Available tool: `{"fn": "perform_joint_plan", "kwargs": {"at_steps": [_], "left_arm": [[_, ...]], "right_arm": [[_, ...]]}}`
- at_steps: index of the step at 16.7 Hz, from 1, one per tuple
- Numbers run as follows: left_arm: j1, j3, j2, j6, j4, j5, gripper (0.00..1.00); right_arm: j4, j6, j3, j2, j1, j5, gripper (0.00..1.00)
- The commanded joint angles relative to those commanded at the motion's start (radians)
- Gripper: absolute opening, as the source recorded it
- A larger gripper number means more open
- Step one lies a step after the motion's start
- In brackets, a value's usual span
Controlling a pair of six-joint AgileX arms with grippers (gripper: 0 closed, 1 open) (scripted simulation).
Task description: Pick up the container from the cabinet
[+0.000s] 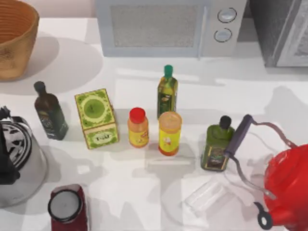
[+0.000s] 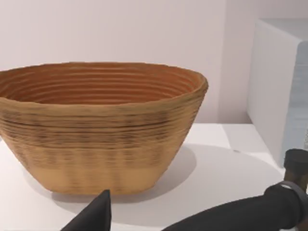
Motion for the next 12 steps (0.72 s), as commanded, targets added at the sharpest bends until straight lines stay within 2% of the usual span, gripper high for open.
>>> {"fn": "perform_joint_plan", "kwargs": {"at_steps": [6,9,12], "left_arm": [[0.0,0.0,0.0,0.0,0.0,0.0,1.0],[0.0,0.0,0.0,0.0,0.0,0.0,1.0],[0.0,0.0,0.0,0.0,0.0,0.0,1.0]], "right_arm": [[0.175,-0.003,-0.627,-0.425,-0.165,-0.166,0.0],[0.244,-0.005,-0.826,-0.59,-0.229,-0.229,0.0],[0.285,-0.007,-0.929,-0.689,-0.267,-0.267,0.0]]}}
